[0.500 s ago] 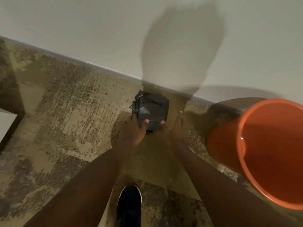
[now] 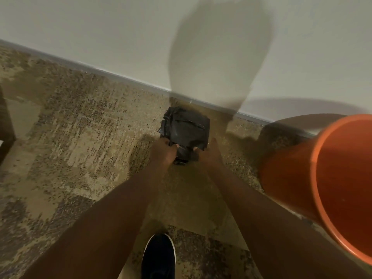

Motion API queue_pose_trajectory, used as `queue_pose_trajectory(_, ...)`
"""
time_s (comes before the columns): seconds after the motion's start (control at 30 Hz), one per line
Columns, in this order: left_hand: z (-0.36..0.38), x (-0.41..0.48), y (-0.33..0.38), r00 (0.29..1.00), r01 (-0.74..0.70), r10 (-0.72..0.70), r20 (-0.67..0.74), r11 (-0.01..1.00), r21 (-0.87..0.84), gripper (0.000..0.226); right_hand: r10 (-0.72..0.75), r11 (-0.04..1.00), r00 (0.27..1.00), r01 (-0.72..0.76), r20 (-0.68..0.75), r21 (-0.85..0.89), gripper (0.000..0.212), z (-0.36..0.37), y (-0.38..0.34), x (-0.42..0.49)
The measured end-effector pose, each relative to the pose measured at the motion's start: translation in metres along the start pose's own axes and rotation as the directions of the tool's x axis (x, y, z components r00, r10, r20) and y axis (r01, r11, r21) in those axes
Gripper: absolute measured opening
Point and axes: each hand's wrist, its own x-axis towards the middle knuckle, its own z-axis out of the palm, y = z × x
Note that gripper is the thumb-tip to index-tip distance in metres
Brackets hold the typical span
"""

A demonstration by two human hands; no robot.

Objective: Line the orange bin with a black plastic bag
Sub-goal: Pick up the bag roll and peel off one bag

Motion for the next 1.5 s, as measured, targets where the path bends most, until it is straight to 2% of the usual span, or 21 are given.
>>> queue_pose_trajectory(0.1, -0.004, -0.012, 0.010, 0.998, -0.065, 0.065, 0.001, 0.997, -0.035, 0.008, 0.018, 0.998, 0.996, -0.024, -0.091, -0.058, 0.072, -0.002, -0.003, -0.001)
queue_pose_trajectory(0.17, -0.008, -0.023, 0.015, 0.985, -0.166, 0.165, -0.059, 0.986, -0.027, 0.007, 0.020, 0.998, 0.991, -0.027, -0.129, -0.051, 0.063, -0.005, -0.006, -0.004)
queue_pose_trajectory(0.27, -0.012, -0.039, 0.022, 0.927, -0.332, 0.336, -0.166, 0.942, 0.052, 0.005, -0.013, 1.000, 0.989, 0.012, -0.147, -0.004, 0.051, -0.008, -0.011, -0.012)
queue_pose_trajectory(0.4, -0.015, -0.061, 0.038, 0.870, -0.438, 0.454, -0.191, 0.891, 0.121, 0.018, 0.010, 0.998, 0.993, -0.001, -0.122, 0.068, 0.049, -0.012, -0.021, -0.021)
queue_pose_trajectory(0.47, -0.014, -0.071, 0.045, 0.821, -0.512, 0.543, -0.178, 0.837, 0.194, 0.021, 0.035, 0.991, 0.996, -0.023, -0.087, 0.135, 0.061, -0.013, -0.028, -0.028)
queue_pose_trajectory(0.57, -0.010, -0.083, 0.051, 0.791, -0.562, 0.598, -0.125, 0.793, 0.236, 0.016, 0.041, 0.978, 0.998, -0.031, -0.044, 0.206, 0.062, -0.019, -0.040, -0.032)
queue_pose_trajectory(0.7, 0.003, -0.094, 0.053, 0.761, -0.616, 0.643, -0.081, 0.757, 0.218, 0.009, 0.007, 0.989, 1.000, -0.005, -0.008, 0.149, 0.062, -0.027, -0.051, -0.035)
queue_pose_trajectory(0.87, 0.017, -0.102, 0.049, 0.735, -0.668, 0.676, 0.039, 0.714, 0.207, 0.009, 0.049, 0.992, 0.991, -0.033, -0.128, 0.122, 0.029, -0.039, -0.055, -0.035)
queue_pose_trajectory(0.93, 0.018, -0.111, 0.049, 0.758, -0.649, 0.652, 0.031, 0.748, 0.136, 0.018, 0.046, 0.993, 0.986, -0.027, -0.161, 0.114, 0.017, -0.048, -0.056, -0.038)
queue_pose_trajectory(1.0, 0.016, -0.120, 0.055, 0.810, -0.586, 0.586, -0.017, 0.810, 0.010, 0.024, 0.004, 0.992, 0.986, 0.017, -0.165, 0.127, 0.015, -0.059, -0.060, -0.045)
queue_pose_trajectory(1.1, 0.003, -0.132, 0.075, 0.881, -0.470, 0.454, -0.130, 0.869, -0.155, 0.025, -0.074, 0.981, 0.990, 0.094, -0.121, 0.170, 0.010, -0.081, -0.070, -0.066)
queue_pose_trajectory(1.17, -0.011, -0.139, 0.093, 0.928, -0.363, 0.323, -0.187, 0.897, -0.253, 0.035, -0.122, 0.964, 0.989, 0.138, -0.083, 0.227, 0.012, -0.097, -0.077, -0.085)
queue_pose_trajectory(1.2, -0.019, -0.144, 0.104, 0.954, -0.291, 0.250, -0.168, 0.907, -0.304, 0.044, -0.137, 0.953, 0.989, 0.148, -0.059, 0.265, 0.014, -0.105, -0.081, -0.095)
queue_pose_trajectory(1.27, -0.037, -0.155, 0.128, 0.991, -0.128, 0.137, -0.013, 0.886, -0.445, 0.053, -0.148, 0.931, 0.989, 0.143, -0.011, 0.337, 0.027, -0.122, -0.090, -0.115)
queue_pose_trajectory(1.33, -0.051, -0.165, 0.151, 0.973, 0.055, 0.098, 0.210, 0.782, -0.621, 0.049, -0.144, 0.907, 0.989, 0.117, 0.036, 0.404, 0.036, -0.139, -0.100, -0.135)
queue_pose_trajectory(1.4, -0.063, -0.176, 0.169, 0.930, 0.200, 0.086, 0.357, 0.695, -0.691, 0.033, -0.153, 0.898, 0.986, 0.112, 0.063, 0.426, 0.037, -0.157, -0.109, -0.153)
queue_pose_trajectory(1.5, -0.072, -0.199, 0.189, 0.915, 0.210, 0.125, 0.385, 0.667, -0.715, 0.022, -0.161, 0.884, 0.984, 0.108, 0.078, 0.456, 0.032, -0.183, -0.122, -0.178)
